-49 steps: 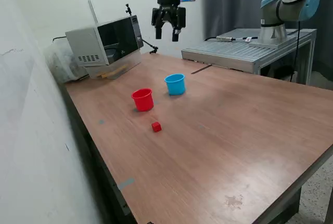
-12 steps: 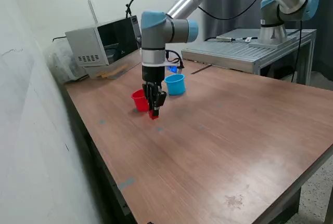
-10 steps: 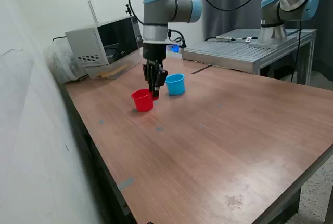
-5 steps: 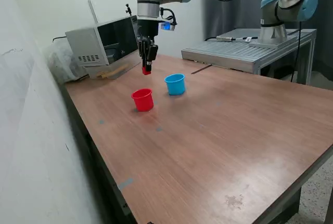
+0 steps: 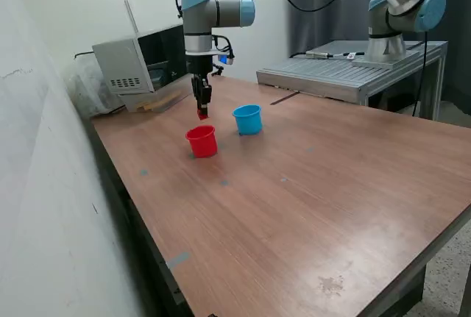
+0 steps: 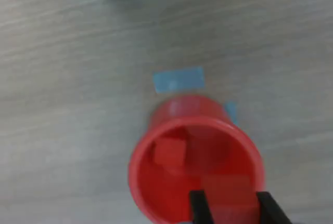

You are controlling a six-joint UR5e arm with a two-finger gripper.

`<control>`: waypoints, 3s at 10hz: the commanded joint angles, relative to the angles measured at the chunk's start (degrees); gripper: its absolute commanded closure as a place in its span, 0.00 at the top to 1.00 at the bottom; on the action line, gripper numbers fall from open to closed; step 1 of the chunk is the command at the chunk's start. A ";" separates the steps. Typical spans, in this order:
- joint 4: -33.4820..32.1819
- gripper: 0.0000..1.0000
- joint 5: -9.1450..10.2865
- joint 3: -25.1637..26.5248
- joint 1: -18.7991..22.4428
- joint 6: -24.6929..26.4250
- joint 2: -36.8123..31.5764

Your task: Place red objects in the red bin, and blue objects in the blue bin.

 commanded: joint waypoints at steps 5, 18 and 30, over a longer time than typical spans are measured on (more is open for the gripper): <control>-1.44 0.00 0.05 -0.23 -0.42 -0.07 2.38; -1.72 1.00 0.41 5.20 1.24 -0.07 -7.68; 52.94 1.00 -2.14 18.46 23.39 4.06 -52.34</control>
